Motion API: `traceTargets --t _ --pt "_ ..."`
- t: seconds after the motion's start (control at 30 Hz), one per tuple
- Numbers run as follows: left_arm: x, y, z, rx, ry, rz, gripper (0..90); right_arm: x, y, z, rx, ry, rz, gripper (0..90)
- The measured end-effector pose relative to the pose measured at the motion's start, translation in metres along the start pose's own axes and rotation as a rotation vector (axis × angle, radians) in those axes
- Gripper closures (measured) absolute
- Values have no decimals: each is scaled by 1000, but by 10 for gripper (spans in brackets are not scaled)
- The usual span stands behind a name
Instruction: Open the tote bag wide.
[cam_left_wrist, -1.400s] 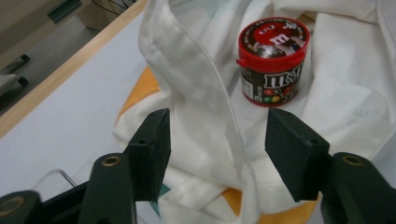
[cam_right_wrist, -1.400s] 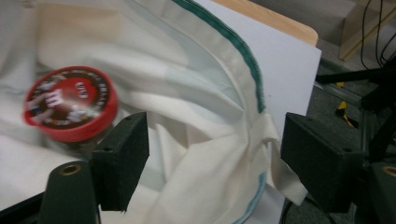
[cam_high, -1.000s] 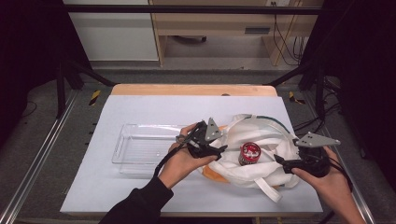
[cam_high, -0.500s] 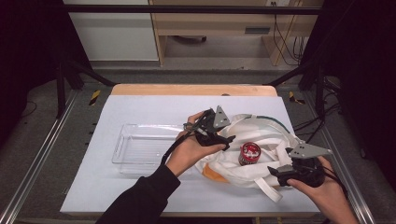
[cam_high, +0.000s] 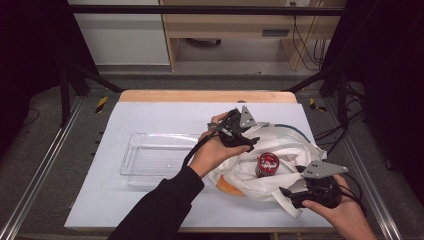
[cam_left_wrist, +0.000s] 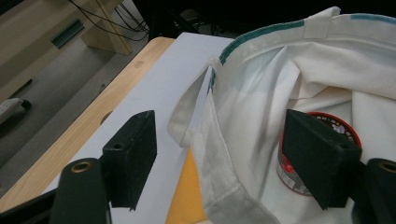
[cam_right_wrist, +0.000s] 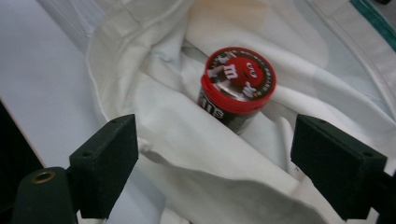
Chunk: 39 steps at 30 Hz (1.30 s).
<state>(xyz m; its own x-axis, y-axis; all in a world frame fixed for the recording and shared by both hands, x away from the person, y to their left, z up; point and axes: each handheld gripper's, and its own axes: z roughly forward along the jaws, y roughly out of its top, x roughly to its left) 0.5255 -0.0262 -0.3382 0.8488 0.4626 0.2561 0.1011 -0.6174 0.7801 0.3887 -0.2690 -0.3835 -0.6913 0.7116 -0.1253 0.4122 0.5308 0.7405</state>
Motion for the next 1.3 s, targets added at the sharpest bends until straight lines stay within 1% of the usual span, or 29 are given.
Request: traceTargets --t 0.07,0.1,0.13,0.2,0.27,0.3,0.4,0.47,0.53,0.6,0.67,0.7,0.8,0.83,0.87,0.93,1.1,1.17,1.3 --pt "2 0 3 5 0 -3 279 4 2 1 1 17 -6 157" --pt "3 0 5 7 -1 -6 280 6 4 2 2 22 -21 159" --pt "3 0 7 8 -3 -7 283 9 5 3 2 32 -20 161" --pt "4 0 11 8 -5 4 305 13 7 5 0 46 -28 163" --pt "3 0 15 13 -9 8 325 18 8 9 10 62 -42 166" --pt "3 0 17 16 -13 11 346 20 8 13 23 65 -48 175" --pt "1 -1 22 24 -27 18 390 24 4 24 50 72 -66 214" --pt "0 0 25 35 -36 22 448 25 0 30 61 81 -77 283" --pt "0 0 27 46 -36 31 505 28 -3 34 69 91 -91 340" --pt "1 -1 31 51 -39 29 573 30 -5 37 77 102 -96 398" --pt "3 -1 33 74 -36 29 650 34 -8 40 88 109 -118 473" --pt "3 -2 35 83 -34 28 703 36 -10 41 94 110 -125 513" --pt "7 -5 37 104 -24 24 808 39 -13 43 105 103 -152 609" --pt "9 -6 38 107 -19 14 828 39 -14 43 108 99 -153 637" --pt "11 -7 38 112 -19 10 853 39 -16 43 118 85 -161 674" --pt "14 -9 39 123 -17 2 879 38 -20 44 118 93 -159 716" --pt "21 -14 38 136 -2 -14 886 38 -26 46 131 103 -157 798" --pt "24 -14 36 131 12 -21 888 37 -28 45 126 110 -151 823" --pt "29 -13 30 103 39 -34 888 36 -29 36 110 129 -134 833"
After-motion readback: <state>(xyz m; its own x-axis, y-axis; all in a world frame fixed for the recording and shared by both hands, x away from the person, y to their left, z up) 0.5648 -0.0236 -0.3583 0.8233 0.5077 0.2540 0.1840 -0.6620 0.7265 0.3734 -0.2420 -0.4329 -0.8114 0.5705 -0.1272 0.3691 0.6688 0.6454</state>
